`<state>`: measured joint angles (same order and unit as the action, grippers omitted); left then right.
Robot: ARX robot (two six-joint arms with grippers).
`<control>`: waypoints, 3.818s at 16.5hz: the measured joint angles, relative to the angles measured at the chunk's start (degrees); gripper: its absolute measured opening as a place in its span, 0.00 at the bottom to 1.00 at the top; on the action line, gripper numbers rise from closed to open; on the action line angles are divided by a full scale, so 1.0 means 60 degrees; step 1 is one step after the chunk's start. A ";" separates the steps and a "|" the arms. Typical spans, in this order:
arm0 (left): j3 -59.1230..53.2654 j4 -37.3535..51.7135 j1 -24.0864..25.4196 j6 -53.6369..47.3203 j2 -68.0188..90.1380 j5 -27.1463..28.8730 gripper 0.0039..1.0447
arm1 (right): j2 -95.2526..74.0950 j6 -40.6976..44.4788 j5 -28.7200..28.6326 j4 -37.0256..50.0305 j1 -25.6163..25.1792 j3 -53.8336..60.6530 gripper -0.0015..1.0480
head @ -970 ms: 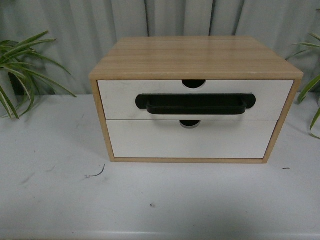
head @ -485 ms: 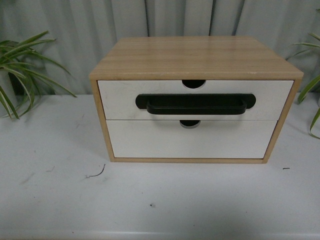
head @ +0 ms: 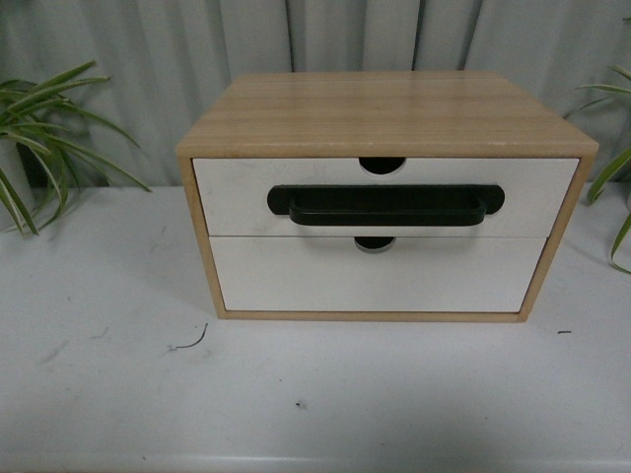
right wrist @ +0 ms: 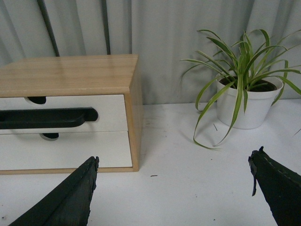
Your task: Pull drawer
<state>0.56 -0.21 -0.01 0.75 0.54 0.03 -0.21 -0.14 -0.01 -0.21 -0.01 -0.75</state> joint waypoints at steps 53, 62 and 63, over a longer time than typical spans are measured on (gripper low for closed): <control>1.3639 -0.3439 -0.4936 -0.6954 1.9030 -0.1657 0.94 | -1.7977 1.6181 -0.4324 -0.1479 0.1891 -1.0775 0.94; 1.3617 -0.3187 -0.5111 -0.7038 1.9245 -0.1537 0.94 | -1.8221 1.6021 -0.4233 -0.1235 0.1942 -1.0630 0.94; 1.3617 -0.3202 -0.5136 -0.7060 1.9245 -0.1541 0.94 | -1.8210 1.5992 -0.4233 -0.1209 0.1938 -1.0579 0.94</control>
<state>82.26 -19.42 -30.83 -41.60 116.01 -9.21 -109.47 95.81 -25.41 -7.46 11.62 -64.23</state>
